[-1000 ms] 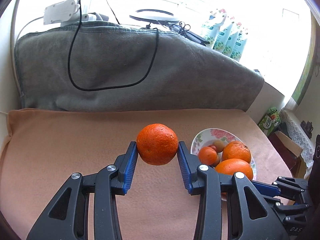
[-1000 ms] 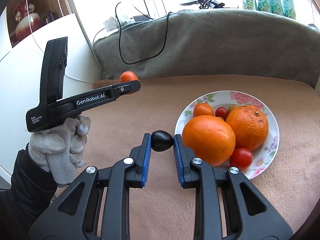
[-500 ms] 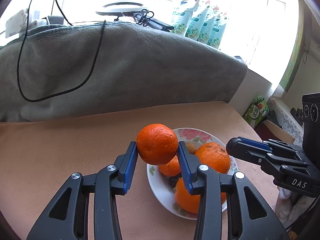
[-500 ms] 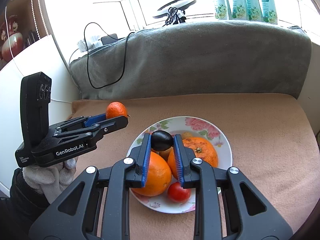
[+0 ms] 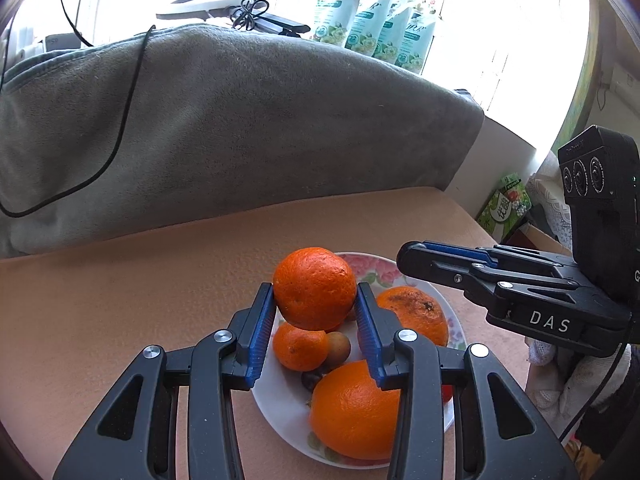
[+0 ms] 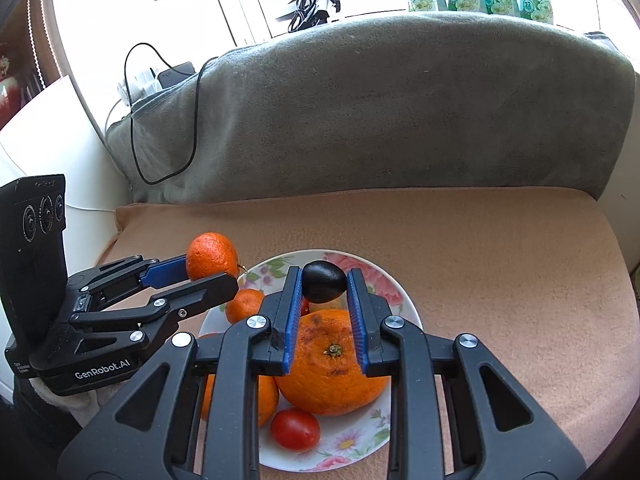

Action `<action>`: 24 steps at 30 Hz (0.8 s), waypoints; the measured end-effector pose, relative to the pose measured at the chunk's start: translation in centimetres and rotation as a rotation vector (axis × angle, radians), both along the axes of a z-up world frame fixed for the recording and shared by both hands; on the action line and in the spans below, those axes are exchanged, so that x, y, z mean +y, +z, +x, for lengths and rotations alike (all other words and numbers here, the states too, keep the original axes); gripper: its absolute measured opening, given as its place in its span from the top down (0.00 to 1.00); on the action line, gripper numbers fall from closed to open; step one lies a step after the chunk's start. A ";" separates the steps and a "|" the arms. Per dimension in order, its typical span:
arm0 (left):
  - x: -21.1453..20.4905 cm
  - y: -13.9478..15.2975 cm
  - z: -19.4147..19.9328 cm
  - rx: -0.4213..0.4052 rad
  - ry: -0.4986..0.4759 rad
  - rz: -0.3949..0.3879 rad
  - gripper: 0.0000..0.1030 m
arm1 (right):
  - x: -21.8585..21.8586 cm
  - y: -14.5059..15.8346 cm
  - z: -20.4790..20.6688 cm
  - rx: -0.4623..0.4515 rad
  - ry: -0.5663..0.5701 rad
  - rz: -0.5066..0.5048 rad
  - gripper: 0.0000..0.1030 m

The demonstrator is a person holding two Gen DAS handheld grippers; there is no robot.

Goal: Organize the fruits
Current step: 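Lift and carry the dark fruit over the plate while the left carries the tangerine, then open the right gripper onto the plate while the left releases the tangerine there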

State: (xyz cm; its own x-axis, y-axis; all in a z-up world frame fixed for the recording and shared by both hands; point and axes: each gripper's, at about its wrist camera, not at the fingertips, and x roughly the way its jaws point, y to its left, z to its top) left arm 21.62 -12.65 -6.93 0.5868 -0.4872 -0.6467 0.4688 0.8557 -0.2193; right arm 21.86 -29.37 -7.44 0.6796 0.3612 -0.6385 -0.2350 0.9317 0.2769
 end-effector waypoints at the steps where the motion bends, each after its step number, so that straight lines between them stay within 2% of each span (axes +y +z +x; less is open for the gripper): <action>1: -0.1 -0.1 0.1 0.002 -0.001 0.002 0.62 | -0.2 -0.1 0.1 0.004 -0.002 0.004 0.77; 19: -0.8 -0.4 0.0 0.015 -0.037 0.007 0.61 | -0.1 -0.7 0.8 0.036 0.007 0.017 0.77; 20: -0.8 -0.3 -0.1 0.015 -0.041 0.007 0.61 | -0.2 -0.7 0.8 0.038 0.007 0.018 0.75; 21: -0.7 -0.3 -0.1 0.011 -0.045 0.004 0.55 | -0.1 -0.7 0.8 0.038 0.005 0.018 0.70; 22: -0.7 -0.2 -0.2 0.005 -0.048 0.001 0.49 | -0.1 -0.7 0.8 0.036 0.001 0.016 0.56; 23: -0.7 -0.1 -0.3 0.001 -0.049 -0.001 0.47 | -0.2 -0.7 0.7 0.030 -0.003 0.018 0.44; 24: -0.7 0.0 -0.4 -0.001 -0.050 -0.001 0.47 | -0.3 -0.6 0.7 0.024 -0.004 0.024 0.43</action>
